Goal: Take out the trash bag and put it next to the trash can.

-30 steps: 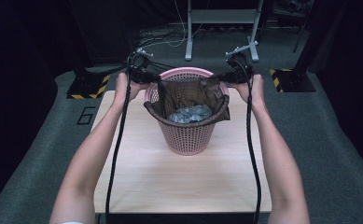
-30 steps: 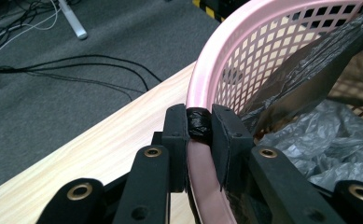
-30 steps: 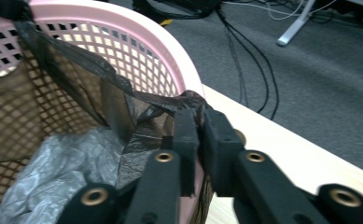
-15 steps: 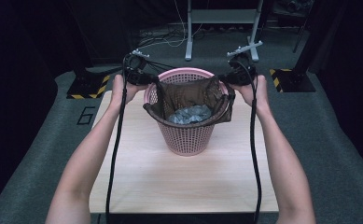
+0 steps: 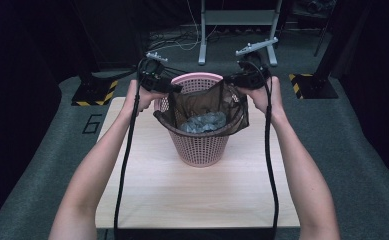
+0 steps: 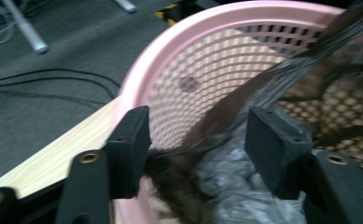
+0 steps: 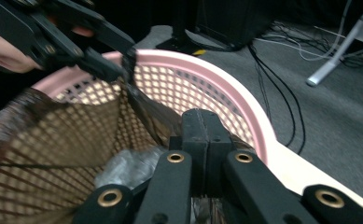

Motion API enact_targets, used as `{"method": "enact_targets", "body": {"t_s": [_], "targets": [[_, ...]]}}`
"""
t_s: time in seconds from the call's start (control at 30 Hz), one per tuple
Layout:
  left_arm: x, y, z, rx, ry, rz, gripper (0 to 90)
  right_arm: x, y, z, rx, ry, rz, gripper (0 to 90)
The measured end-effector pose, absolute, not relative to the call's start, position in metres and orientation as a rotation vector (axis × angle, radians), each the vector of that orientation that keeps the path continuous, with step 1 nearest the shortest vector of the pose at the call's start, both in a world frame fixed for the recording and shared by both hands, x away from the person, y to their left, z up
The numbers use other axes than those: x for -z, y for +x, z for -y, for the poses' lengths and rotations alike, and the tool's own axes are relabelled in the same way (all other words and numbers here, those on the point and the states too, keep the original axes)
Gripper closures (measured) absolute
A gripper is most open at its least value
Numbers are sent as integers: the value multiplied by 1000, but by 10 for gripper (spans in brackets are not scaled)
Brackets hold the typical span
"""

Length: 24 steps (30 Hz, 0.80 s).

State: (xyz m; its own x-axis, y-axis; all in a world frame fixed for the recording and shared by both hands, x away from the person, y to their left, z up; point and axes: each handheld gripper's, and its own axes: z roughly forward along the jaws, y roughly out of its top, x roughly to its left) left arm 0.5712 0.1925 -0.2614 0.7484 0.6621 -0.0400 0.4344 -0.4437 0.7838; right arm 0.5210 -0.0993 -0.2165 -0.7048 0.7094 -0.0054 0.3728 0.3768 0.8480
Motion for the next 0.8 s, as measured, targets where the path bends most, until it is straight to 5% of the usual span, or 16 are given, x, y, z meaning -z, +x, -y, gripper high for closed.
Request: {"method": "enact_targets", "body": {"t_s": [0.37, 0.63, 0.8], "targets": [[269, 566, -149, -331, 2228, -694, 336, 200, 526, 62, -1338, 899, -2290, 900], [274, 566, -135, -420, 2382, -681, 876, 205, 530, 63, -1420, 928, -2296, 900], [273, 570, -144, -423, 2348, -740, 900, 215, 531, 79, -1366, 978, -2304, 846]]}}
